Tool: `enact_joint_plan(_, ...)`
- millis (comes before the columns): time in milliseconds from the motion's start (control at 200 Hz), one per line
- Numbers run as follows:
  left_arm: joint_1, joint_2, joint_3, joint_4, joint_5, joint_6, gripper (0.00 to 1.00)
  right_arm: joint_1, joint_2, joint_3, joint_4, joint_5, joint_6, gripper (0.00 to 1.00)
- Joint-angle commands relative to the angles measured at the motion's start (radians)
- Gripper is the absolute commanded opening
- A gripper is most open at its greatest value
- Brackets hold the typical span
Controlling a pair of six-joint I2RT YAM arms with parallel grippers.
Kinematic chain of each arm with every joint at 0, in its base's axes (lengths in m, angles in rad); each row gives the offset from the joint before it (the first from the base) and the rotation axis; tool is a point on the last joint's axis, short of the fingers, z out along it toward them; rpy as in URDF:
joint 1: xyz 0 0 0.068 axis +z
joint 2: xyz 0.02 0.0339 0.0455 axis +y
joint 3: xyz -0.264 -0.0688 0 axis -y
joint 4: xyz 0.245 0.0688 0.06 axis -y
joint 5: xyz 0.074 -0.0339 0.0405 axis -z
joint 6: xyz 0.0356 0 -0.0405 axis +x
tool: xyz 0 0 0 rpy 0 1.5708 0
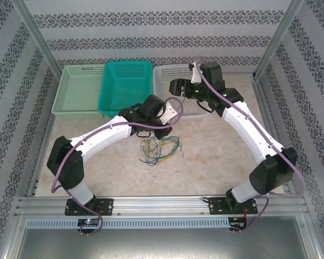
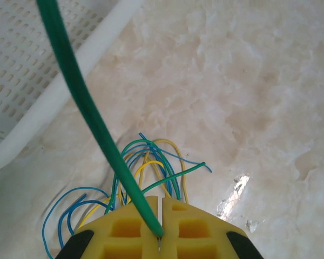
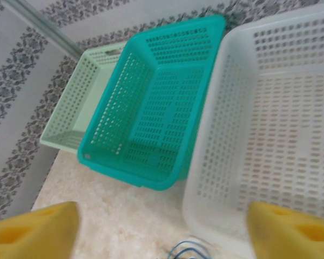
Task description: Untangle the cables
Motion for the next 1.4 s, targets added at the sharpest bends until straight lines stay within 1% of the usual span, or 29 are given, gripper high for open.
enact_joint_plan(0,0.028,-0.024,0.033,0.099,-0.009,-0.145,0.00,-0.044,-0.113,-0.059,0.044,0.094,-0.016,0.91)
enact_joint_plan(85,0.083,-0.036,0.031,0.169,0.043,-0.283,0.00,-0.031,-0.175,-0.093,-0.006,0.204,-0.072,0.91)
enact_joint_plan(135,0.106,-0.038,0.041,0.192,0.058,-0.345,0.00,-0.020,-0.205,-0.120,-0.024,0.244,-0.091,0.93)
enact_joint_plan(175,0.121,-0.037,0.055,0.205,0.072,-0.376,0.00,-0.015,-0.233,-0.155,-0.012,0.258,-0.092,0.98)
enact_joint_plan(265,0.149,-0.021,0.090,0.224,0.112,-0.439,0.00,0.001,-0.288,-0.235,0.031,0.278,-0.098,0.98)
enact_joint_plan(360,0.168,0.008,0.130,0.207,0.147,-0.482,0.00,0.009,-0.328,-0.286,0.044,0.331,-0.129,0.98)
enact_joint_plan(430,0.170,0.018,0.130,0.223,0.180,-0.501,0.00,0.005,-0.355,-0.318,0.060,0.376,-0.159,0.98)
enact_joint_plan(465,0.170,0.019,0.128,0.231,0.190,-0.512,0.00,0.000,-0.365,-0.327,0.066,0.375,-0.186,0.98)
enact_joint_plan(505,0.171,0.021,0.128,0.240,0.202,-0.525,0.00,0.001,-0.371,-0.337,0.077,0.335,-0.235,0.98)
enact_joint_plan(550,0.173,0.023,0.127,0.258,0.221,-0.546,0.00,0.016,-0.370,-0.349,0.096,0.281,-0.302,0.97)
enact_joint_plan(595,0.177,0.028,0.130,0.285,0.263,-0.579,0.00,0.046,-0.356,-0.357,0.102,0.244,-0.381,0.97)
enact_joint_plan(654,0.184,0.046,0.148,0.302,0.323,-0.618,0.00,0.102,-0.322,-0.351,0.076,0.243,-0.501,0.97)
enact_joint_plan(724,0.184,0.060,0.176,0.267,0.348,-0.615,0.00,0.161,-0.278,-0.331,0.039,0.262,-0.610,0.97)
enact_joint_plan(769,0.185,0.060,0.186,0.234,0.334,-0.598,0.00,0.185,-0.256,-0.318,0.019,0.252,-0.648,0.95)
enact_joint_plan(824,0.187,0.055,0.188,0.195,0.305,-0.574,0.00,0.197,-0.240,-0.307,0.005,0.206,-0.664,0.91)
enact_joint_plan(874,0.196,0.050,0.184,0.186,0.308,-0.573,0.00,0.207,-0.228,-0.309,0.002,0.168,-0.675,0.87)
enact_joint_plan(944,0.208,0.045,0.183,0.191,0.319,-0.582,0.00,0.232,-0.206,-0.316,-0.006,0.161,-0.703,0.82)
enact_joint_plan(994,0.211,0.044,0.192,0.189,0.321,-0.579,0.00,0.244,-0.186,-0.317,-0.017,0.191,-0.722,0.80)
enact_joint_plan(1134,0.213,0.047,0.208,0.184,0.354,-0.579,0.00,0.249,-0.155,-0.326,-0.005,0.295,-0.747,0.79)
enact_joint_plan(1294,0.213,0.038,0.181,0.220,0.391,-0.611,0.00,0.247,-0.111,-0.327,0.017,0.329,-0.802,0.78)
enact_joint_plan(1394,0.216,0.022,0.162,0.245,0.412,-0.628,0.00,0.234,-0.062,-0.309,0.011,0.419,-0.830,0.68)
